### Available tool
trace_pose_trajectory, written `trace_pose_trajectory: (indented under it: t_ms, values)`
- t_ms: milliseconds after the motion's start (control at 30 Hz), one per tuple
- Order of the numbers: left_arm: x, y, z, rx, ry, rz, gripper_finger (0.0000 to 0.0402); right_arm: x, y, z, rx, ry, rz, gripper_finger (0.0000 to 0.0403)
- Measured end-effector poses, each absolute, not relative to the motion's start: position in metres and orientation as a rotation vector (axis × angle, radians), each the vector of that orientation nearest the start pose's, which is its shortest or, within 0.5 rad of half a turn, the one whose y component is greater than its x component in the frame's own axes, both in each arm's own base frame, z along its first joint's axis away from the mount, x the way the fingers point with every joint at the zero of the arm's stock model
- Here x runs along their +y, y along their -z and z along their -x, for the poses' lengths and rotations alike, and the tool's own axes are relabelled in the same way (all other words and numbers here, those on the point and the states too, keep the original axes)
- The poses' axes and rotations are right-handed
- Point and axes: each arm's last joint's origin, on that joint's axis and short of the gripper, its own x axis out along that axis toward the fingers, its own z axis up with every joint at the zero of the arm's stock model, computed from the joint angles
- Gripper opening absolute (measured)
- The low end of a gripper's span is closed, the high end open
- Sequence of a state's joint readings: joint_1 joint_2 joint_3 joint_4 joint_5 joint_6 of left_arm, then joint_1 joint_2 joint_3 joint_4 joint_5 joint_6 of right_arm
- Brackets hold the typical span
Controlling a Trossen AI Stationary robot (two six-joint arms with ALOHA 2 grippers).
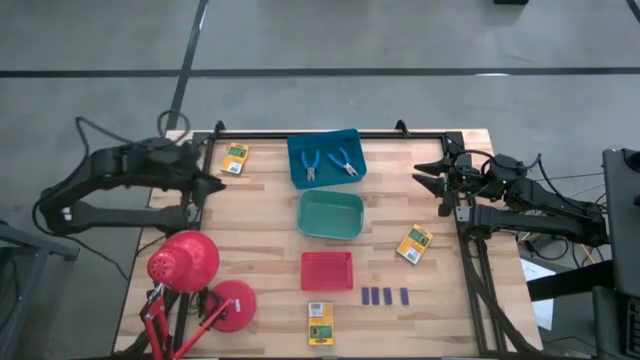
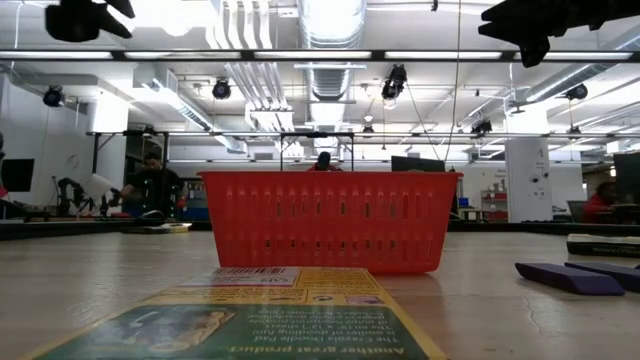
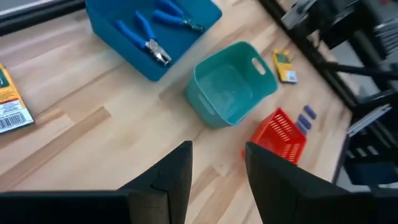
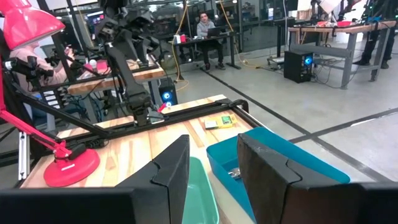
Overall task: Pick & Place School Supplies
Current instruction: Put the yellow crayon box in the green bin
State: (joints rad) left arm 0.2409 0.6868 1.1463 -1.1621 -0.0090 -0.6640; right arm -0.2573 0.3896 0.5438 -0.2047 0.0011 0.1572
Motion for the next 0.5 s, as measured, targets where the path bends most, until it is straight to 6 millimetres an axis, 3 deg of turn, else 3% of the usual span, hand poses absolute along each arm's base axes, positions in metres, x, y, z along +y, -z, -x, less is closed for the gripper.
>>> trace_pose_trajectory:
  t_ms: [167, 500]
  values:
    - [0.02, -0.371, -0.078, 0.591, -0.454, 0.681, 0.0152, -0.027, -0.296, -0.102, 0.03, 0.262, -0.163, 0.0128]
    - [0.04, -0.366, -0.109, 0.632, -0.554, 0.645, 0.0152, -0.027, -0.296, -0.102, 0.03, 0.262, -0.163, 0.0128]
